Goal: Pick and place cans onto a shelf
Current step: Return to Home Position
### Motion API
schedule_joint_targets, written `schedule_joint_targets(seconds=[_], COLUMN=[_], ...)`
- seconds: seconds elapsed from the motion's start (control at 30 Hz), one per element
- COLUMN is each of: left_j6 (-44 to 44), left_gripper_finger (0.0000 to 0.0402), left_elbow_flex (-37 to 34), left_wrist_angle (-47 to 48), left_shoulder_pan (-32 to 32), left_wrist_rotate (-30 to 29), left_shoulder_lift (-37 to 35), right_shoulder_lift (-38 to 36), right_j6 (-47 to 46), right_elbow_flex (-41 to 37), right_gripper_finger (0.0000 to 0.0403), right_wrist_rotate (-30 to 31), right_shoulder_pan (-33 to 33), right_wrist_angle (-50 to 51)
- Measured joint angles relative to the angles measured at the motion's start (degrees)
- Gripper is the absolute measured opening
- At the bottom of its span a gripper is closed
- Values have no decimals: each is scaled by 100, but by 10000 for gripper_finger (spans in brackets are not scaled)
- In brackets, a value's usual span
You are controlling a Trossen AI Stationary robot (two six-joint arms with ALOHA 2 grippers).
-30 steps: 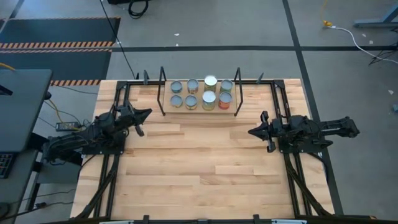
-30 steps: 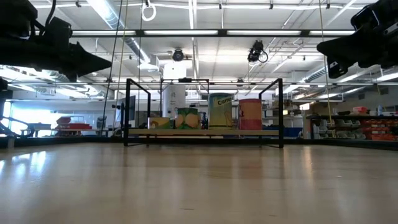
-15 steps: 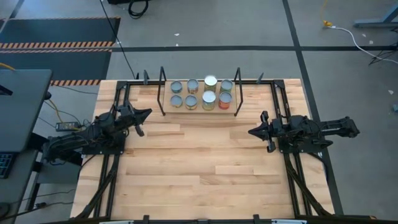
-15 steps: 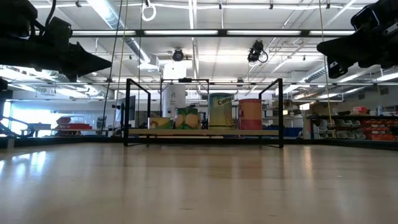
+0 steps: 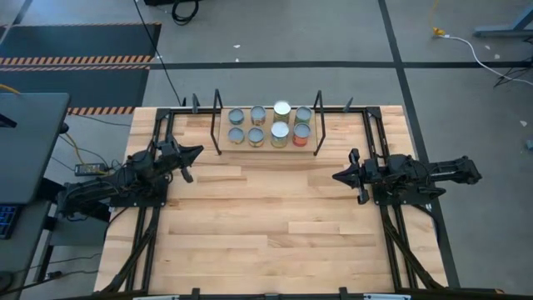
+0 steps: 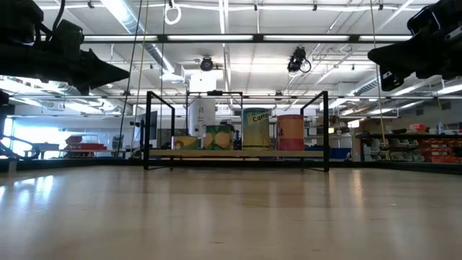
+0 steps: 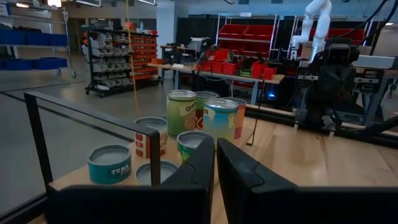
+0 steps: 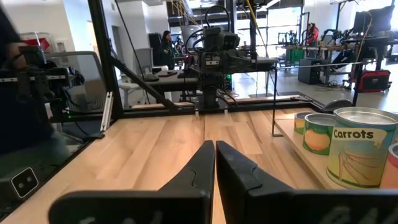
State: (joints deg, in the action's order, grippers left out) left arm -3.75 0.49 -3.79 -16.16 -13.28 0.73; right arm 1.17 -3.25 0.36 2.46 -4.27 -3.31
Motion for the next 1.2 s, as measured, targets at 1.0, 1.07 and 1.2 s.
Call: schedule_joint_targets(seconds=[1.0,1.07,1.2], left_j6=[2,-2,-1], left_gripper_finger=[24,23,25], left_elbow_flex=[-2,-2,-2], left_wrist_angle=[-48,-48,-52], left_shoulder_pan=[739,739,739], left_wrist_rotate=[-90,-90,-90], left_shoulder_lift=[114,114,114], right_shoulder_lift=[0,0,0], right_j6=[0,-1,-2], right_elbow_flex=[0,0,0], right_gripper_finger=[23,23,23], right_wrist_rotate=[0,0,0], right_shoulder_pan=[0,0,0], right_wrist_angle=[1,1,2])
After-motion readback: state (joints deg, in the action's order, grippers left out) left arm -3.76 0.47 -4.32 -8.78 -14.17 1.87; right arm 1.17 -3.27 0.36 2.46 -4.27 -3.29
